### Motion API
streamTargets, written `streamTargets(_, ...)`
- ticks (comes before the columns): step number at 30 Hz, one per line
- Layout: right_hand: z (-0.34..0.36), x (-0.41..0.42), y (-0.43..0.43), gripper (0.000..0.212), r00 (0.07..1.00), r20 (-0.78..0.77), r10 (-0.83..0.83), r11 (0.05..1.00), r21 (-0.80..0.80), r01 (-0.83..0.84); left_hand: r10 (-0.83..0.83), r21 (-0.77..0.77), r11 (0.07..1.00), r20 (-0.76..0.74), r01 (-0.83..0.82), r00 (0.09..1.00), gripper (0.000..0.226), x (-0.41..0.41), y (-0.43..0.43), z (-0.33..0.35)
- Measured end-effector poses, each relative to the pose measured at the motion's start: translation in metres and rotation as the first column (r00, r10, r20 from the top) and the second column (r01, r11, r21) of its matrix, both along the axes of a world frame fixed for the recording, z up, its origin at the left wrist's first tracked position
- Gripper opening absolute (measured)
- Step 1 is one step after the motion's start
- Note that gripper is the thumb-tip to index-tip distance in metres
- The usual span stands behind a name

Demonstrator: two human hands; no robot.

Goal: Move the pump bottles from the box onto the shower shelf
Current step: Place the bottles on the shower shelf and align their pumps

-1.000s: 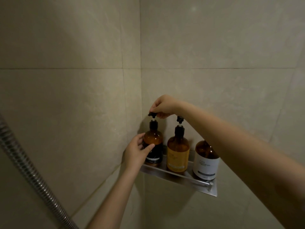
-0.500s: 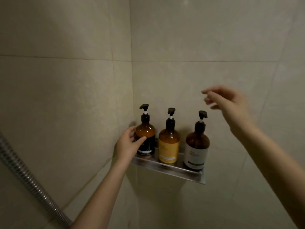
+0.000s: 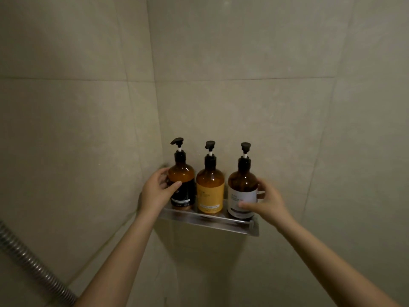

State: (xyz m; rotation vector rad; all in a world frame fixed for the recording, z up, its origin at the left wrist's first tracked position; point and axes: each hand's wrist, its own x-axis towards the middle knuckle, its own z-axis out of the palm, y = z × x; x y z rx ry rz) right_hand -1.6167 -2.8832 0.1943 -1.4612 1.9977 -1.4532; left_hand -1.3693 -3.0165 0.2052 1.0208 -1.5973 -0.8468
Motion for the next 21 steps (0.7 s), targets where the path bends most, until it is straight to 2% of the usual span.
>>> streamTargets(5,-0.004,0.011,-0.006,0.077,1.000,-0.017,0.005,1.000,-0.012,-0.005,-0.056,0.032,0.998,0.005,0.056,0.998,0.065,-0.001,-0.003,0.002)
streamTargets(13,-0.001,0.012,-0.013,0.071,1.000,-0.001,-0.010,0.999,-0.040,0.010,-0.057,0.033,0.998,0.010,0.057,0.998,0.064,-0.001,-0.007,-0.001)
streamTargets(21,-0.003,0.009,-0.015,0.071,0.998,-0.057,-0.020,1.000,-0.018,0.019,-0.045,0.025,0.999,0.005,0.045,0.999,0.061,-0.005,-0.003,-0.001)
